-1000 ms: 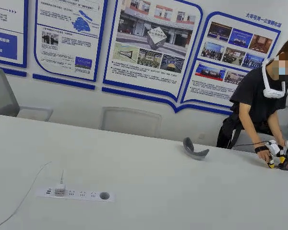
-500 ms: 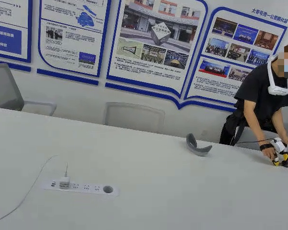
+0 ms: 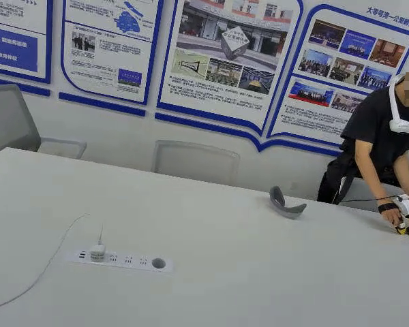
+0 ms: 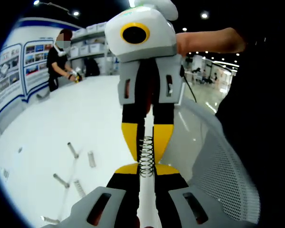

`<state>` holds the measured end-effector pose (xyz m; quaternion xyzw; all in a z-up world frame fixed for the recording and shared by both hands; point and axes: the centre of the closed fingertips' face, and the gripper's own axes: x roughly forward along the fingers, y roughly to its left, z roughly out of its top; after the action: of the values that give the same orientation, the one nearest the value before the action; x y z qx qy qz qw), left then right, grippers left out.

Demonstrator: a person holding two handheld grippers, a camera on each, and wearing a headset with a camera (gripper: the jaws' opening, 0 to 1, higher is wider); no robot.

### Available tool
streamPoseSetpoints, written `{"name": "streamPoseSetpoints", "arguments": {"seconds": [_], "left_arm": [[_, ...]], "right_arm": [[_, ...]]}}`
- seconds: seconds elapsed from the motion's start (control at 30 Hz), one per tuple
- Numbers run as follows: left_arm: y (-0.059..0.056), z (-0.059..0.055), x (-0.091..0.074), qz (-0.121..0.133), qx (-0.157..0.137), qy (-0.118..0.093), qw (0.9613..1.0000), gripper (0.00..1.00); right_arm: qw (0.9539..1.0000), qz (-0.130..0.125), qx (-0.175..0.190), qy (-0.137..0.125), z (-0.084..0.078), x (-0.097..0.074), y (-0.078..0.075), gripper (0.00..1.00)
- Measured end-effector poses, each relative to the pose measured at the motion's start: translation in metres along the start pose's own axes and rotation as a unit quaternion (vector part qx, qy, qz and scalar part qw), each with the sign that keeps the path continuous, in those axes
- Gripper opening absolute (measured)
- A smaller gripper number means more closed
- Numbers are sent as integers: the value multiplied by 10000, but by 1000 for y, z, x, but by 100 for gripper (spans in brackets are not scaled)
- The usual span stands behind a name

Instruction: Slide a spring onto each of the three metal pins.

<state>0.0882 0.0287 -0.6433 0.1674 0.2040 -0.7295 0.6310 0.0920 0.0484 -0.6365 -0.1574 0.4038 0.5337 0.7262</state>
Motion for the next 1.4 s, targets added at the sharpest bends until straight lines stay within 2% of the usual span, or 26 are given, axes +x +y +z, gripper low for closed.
{"name": "streamPoseSetpoints", "arguments": {"seconds": [0.27, 0.47, 0.6, 0.77, 1.07, 1.4], "left_arm": [[6, -8, -8, 140, -249, -56, 9996, 11], [12, -22, -16, 308, -412, -17, 9987, 13], [18, -28, -24, 461, -669, -80, 9967, 13], [28, -37, -33, 680, -805, -78, 9944, 14], [51, -52, -50, 1191, -1084, -102, 9869, 16], [71, -69, -71, 1740, -1358, -128, 9753, 21]], "right_arm": [[9999, 84, -53, 64, 7, 10, -2, 12], [9998, 115, -120, 94, 12, 14, -4, 12], [9998, 100, -107, 109, 13, 17, -8, 12], [9998, 95, -105, 107, 14, 18, -11, 12], [9998, -31, -30, 211, 14, 23, -25, 12], [9991, -231, 14, 361, 13, 30, -47, 12]]}}
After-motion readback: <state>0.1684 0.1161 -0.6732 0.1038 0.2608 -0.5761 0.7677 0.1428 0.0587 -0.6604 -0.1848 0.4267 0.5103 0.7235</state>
